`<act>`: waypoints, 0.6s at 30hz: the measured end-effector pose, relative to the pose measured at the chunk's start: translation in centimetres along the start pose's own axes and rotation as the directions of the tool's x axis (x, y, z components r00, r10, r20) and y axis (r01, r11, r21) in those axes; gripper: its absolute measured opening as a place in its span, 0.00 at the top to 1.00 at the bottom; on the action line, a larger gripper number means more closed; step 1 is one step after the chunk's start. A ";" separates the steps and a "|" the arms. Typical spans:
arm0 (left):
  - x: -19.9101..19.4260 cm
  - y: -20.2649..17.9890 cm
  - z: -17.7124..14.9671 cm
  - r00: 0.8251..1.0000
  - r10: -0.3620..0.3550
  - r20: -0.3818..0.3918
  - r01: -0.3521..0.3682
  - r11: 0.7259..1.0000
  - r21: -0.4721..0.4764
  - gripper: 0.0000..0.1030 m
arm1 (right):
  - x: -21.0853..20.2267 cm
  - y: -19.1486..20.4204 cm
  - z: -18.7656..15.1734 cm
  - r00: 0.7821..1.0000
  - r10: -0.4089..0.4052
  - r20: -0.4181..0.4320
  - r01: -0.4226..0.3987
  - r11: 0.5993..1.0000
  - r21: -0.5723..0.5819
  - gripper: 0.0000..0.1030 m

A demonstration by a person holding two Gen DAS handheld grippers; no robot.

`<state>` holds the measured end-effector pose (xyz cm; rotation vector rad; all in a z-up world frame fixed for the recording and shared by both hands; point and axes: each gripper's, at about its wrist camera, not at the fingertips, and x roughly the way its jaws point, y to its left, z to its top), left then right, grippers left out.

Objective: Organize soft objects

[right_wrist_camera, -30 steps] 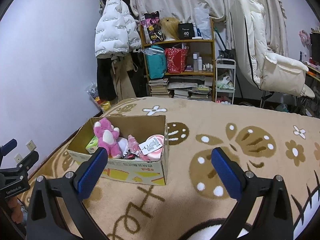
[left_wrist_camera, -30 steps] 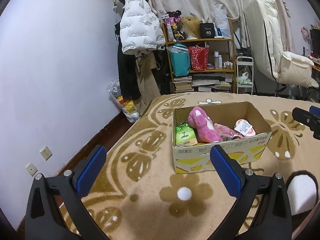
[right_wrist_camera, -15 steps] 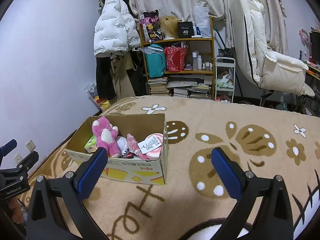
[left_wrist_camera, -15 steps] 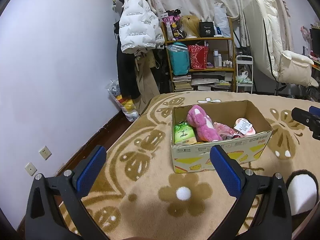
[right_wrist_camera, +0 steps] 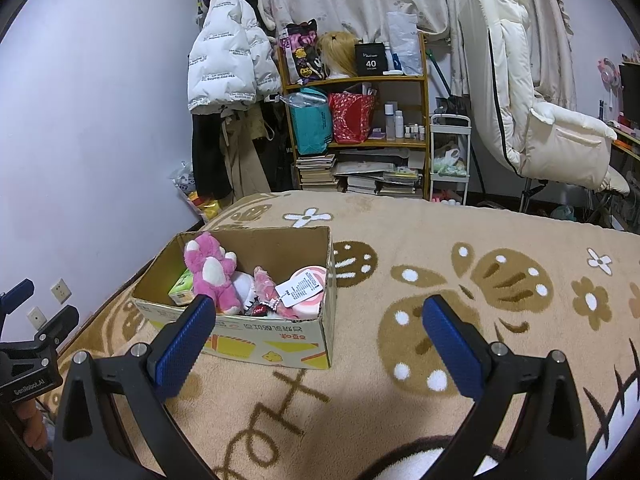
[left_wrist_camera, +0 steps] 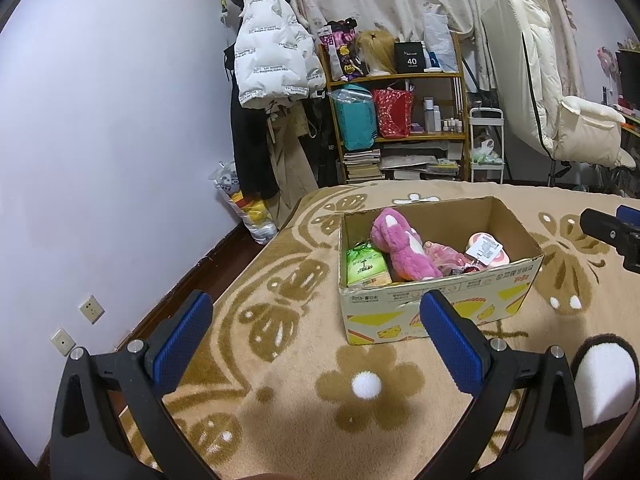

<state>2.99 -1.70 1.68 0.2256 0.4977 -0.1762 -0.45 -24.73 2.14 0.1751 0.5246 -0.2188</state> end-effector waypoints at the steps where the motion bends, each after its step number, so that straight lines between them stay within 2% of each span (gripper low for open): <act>1: 0.0 0.0 0.0 1.000 0.002 0.000 -0.002 1.000 -0.001 0.01 | 0.1 0.0 -0.1 1.000 0.000 0.000 0.000 1.000 0.001 0.00; 18: 0.0 0.1 -0.3 1.000 -0.001 -0.005 0.001 1.000 0.006 0.01 | 0.5 -0.3 -0.7 1.000 -0.006 -0.003 0.006 1.000 0.004 0.00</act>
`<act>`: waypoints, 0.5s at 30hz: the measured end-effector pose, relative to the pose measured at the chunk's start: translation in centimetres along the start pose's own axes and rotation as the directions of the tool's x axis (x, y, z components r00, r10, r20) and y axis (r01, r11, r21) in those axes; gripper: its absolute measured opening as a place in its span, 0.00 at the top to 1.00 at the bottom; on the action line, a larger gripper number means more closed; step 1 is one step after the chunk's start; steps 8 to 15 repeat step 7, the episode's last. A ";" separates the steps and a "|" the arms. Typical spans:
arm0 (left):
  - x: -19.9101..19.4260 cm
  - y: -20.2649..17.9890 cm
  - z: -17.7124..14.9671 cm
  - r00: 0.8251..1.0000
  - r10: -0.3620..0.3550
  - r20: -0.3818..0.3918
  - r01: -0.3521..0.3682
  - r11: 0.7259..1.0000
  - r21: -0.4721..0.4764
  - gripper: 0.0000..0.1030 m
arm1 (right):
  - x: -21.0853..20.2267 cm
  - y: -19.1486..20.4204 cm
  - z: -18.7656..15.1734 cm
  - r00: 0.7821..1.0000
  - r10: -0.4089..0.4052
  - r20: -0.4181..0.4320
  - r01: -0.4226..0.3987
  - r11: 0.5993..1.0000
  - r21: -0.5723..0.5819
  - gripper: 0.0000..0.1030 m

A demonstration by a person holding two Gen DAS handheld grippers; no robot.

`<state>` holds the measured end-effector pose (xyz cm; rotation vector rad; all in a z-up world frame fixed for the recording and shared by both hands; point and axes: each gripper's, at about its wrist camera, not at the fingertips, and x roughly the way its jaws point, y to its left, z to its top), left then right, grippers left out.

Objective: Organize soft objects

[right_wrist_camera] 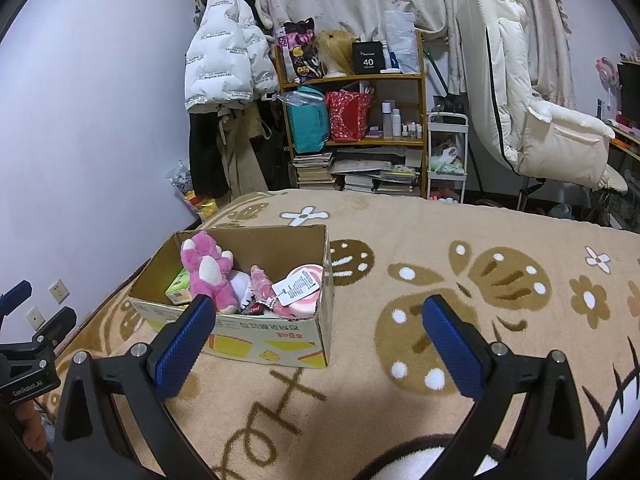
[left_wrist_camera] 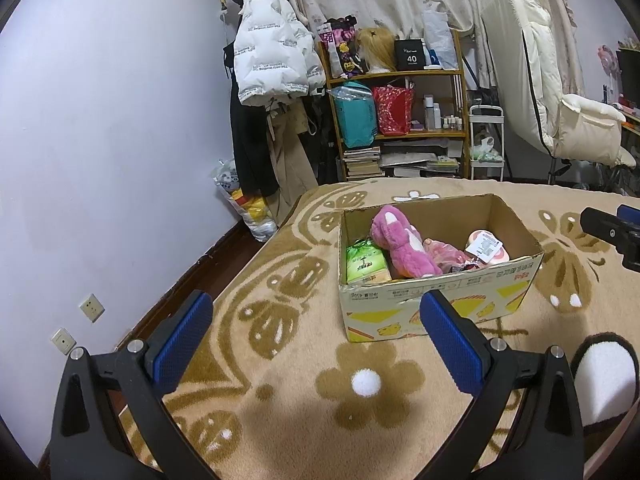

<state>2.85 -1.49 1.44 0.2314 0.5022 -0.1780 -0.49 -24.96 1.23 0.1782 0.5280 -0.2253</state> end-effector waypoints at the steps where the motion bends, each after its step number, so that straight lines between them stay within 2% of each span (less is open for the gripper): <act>1: 0.0 0.1 -0.1 1.000 0.001 -0.001 -0.001 1.000 -0.001 0.01 | 0.0 0.0 0.0 1.000 0.000 -0.001 0.000 1.000 -0.001 0.00; 15: 0.2 0.8 -0.1 1.000 0.004 -0.003 -0.004 1.000 -0.015 0.01 | 0.0 0.0 0.1 1.000 0.000 -0.001 0.000 1.000 -0.001 0.00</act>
